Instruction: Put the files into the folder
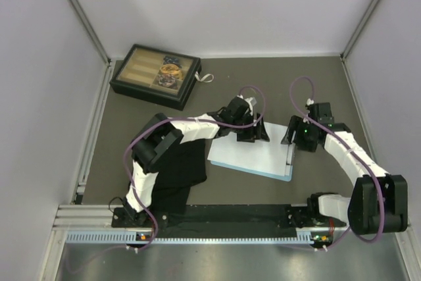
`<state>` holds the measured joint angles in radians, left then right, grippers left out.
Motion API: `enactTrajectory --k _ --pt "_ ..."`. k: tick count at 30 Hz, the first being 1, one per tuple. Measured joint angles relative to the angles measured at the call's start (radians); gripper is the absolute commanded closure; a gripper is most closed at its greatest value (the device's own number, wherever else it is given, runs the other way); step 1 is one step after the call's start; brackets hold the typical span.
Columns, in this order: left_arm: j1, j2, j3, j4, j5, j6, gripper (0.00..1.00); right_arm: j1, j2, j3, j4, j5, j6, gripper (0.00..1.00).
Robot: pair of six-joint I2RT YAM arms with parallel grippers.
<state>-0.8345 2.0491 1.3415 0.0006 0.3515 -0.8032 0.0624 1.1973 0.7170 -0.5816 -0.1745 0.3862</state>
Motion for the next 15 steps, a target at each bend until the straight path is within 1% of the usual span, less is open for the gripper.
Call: enactTrajectory --k 1,2,3,5,6,8,12,15 --pt "-0.003 0.0 0.0 -0.001 -0.002 0.0 0.25 0.0 0.006 -0.005 0.022 0.0 -0.003 0.32" --pt "-0.006 0.0 0.0 0.0 -0.005 0.0 0.25 0.0 0.013 -0.005 0.042 0.0 -0.009 0.39" --pt "-0.008 0.0 0.0 -0.001 -0.006 -0.001 0.25 0.0 0.019 -0.005 0.07 0.003 -0.014 0.43" --pt "-0.012 0.0 0.0 -0.001 -0.009 -0.003 0.25 0.0 0.033 -0.003 0.114 0.0 -0.026 0.51" --pt "-0.012 0.0 -0.001 0.0 -0.009 -0.004 0.25 0.0 0.046 -0.001 0.135 -0.004 -0.029 0.52" --pt "-0.012 0.0 -0.005 0.0 -0.008 -0.006 0.25 0.0 0.089 0.013 0.157 -0.011 -0.038 0.55" --pt "-0.012 -0.001 -0.026 -0.002 -0.009 -0.006 0.25 0.0 0.177 0.038 0.201 -0.013 -0.05 0.53" --pt "-0.011 -0.003 -0.031 -0.003 -0.009 -0.006 0.25 0.0 0.206 0.039 0.209 -0.011 -0.054 0.53"
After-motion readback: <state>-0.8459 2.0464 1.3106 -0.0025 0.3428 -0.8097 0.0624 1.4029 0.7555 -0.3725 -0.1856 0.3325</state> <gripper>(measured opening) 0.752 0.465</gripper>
